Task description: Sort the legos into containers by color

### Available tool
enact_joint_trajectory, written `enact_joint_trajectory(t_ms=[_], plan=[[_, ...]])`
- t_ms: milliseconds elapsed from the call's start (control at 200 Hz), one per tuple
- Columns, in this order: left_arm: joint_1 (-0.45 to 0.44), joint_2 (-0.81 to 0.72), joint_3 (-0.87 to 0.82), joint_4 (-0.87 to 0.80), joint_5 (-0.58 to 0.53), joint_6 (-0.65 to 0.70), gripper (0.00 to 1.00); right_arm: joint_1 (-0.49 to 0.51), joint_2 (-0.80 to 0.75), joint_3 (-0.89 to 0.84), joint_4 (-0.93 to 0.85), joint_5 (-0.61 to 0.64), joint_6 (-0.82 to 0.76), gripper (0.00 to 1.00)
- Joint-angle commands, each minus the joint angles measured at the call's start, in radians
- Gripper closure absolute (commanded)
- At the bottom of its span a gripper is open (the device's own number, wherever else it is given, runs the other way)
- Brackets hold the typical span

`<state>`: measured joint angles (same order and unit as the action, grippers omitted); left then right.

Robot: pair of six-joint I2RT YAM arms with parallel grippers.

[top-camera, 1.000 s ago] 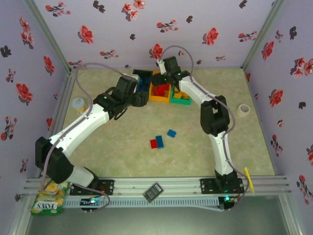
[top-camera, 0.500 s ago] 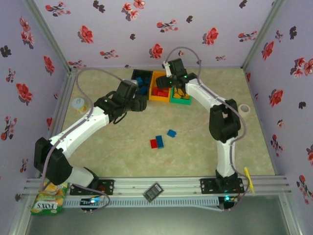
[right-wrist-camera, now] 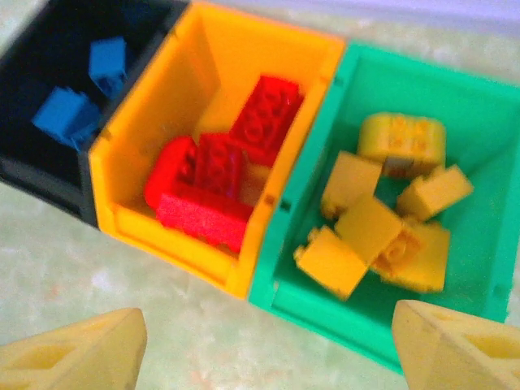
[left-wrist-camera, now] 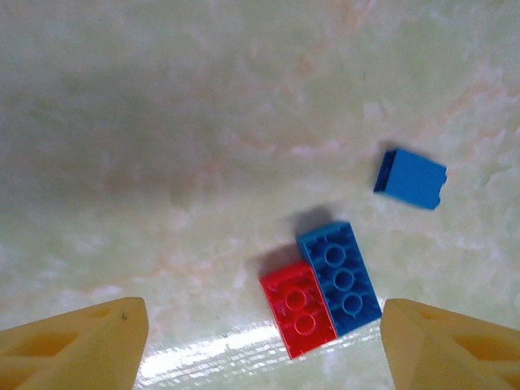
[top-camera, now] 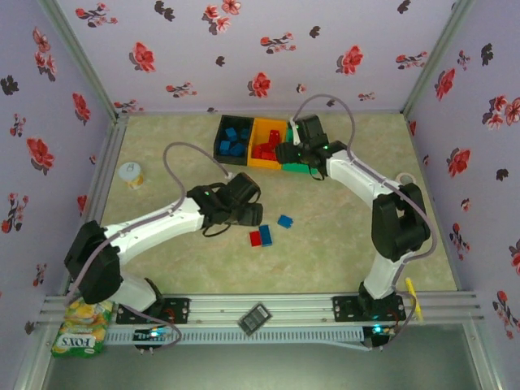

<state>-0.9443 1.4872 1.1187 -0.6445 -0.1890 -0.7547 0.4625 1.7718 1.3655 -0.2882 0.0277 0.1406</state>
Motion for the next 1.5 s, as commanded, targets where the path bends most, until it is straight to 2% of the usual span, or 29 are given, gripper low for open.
enact_joint_trajectory(t_ms=[0, 110, 480, 735, 1105, 1190, 1340, 1495], plan=[[-0.021, 0.046, -0.036, -0.029, 0.031, -0.120, 0.26, -0.005, -0.023, -0.044, 0.039, 0.021, 0.047, 0.21], [-0.032, 0.098, -0.060, 0.018, 0.080, -0.118, 0.30, -0.006, -0.035, -0.086, 0.064, 0.021, 0.065, 0.21], [-0.040, 0.226, -0.070, 0.054, 0.126, -0.095, 0.39, -0.008, -0.055, -0.153, 0.084, 0.028, 0.099, 0.22], [-0.035, 0.236, -0.077, -0.025, 0.074, -0.061, 0.45, -0.011, -0.070, -0.165, 0.075, 0.039, 0.095, 0.22], [0.037, 0.191, -0.085, -0.119, 0.010, 0.035, 0.53, -0.016, -0.092, -0.179, 0.071, 0.046, 0.096, 0.22], [0.040, 0.169, -0.080, -0.118, 0.013, 0.053, 0.51, -0.018, -0.099, -0.183, 0.071, 0.046, 0.096, 0.22], [0.024, 0.140, -0.068, -0.096, 0.039, 0.069, 0.33, -0.017, -0.104, -0.183, 0.067, 0.046, 0.095, 0.22], [0.006, 0.121, -0.080, -0.029, 0.080, 0.074, 0.31, -0.018, -0.106, -0.178, 0.065, 0.039, 0.099, 0.22]])
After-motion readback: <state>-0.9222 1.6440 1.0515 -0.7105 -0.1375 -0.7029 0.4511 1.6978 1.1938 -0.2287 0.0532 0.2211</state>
